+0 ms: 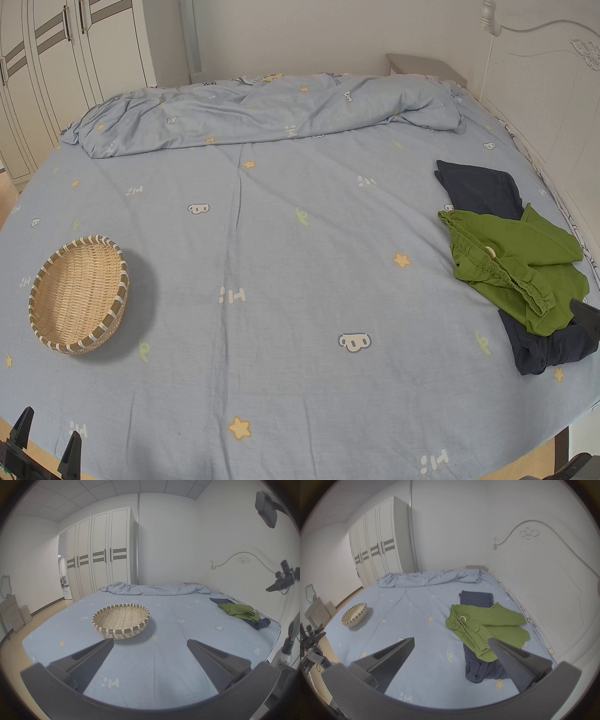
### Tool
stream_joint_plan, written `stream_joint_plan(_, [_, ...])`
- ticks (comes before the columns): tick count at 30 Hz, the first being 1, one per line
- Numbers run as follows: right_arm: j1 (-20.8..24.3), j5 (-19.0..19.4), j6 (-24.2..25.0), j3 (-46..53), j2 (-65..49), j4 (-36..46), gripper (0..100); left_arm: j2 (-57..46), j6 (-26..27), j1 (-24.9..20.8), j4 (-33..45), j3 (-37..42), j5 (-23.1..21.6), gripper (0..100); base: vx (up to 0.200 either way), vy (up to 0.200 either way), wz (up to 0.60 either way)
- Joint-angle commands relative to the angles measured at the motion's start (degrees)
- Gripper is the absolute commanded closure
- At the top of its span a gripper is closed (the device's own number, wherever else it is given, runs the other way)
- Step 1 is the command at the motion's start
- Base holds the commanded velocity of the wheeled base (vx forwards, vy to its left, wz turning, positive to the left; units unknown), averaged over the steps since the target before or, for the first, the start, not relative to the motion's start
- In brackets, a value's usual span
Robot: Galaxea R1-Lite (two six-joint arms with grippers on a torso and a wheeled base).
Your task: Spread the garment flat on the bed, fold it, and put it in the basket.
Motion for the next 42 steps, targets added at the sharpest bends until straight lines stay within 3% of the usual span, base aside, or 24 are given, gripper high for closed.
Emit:
stream_joint_plan(1, [0.45,0.19,-5.49,-9.52,41.55,-14.40,0,-0.84,0.00,0.00,-0.01,0.40,-0.02,0,0.000,0.000,0.00])
stream_joint_plan(3, [0.36,0.19,-5.58,-12.15,49.54,-19.32,0,-0.84,0.00,0.00,-0.01,0.40,-0.02,0,0.000,0.000,0.00])
stream_joint_plan(11, [1.07,0.71,-5.31,-19.27,60.71,-21.26,0,-0.84,0.00,0.00,-0.01,0.40,-0.02,0,0.000,0.000,0.00])
stream_joint_plan(34, [1.42,0.54,-3.55,-27.80,67.21,-22.75,0,-0.84,0.00,0.00,-0.01,0.40,-0.02,0,0.000,0.000,0.00])
stream_joint_plan(35, [1.42,0.54,-3.47,-27.89,67.21,-22.75,100,-0.84,0.00,0.00,-0.01,0.40,-0.02,0,0.000,0.000,0.00])
stream_joint_plan(42, [1.42,0.54,-1.88,-28.85,66.86,-22.75,100,-0.84,0.00,0.00,-0.01,0.40,-0.02,0,0.000,0.000,0.00])
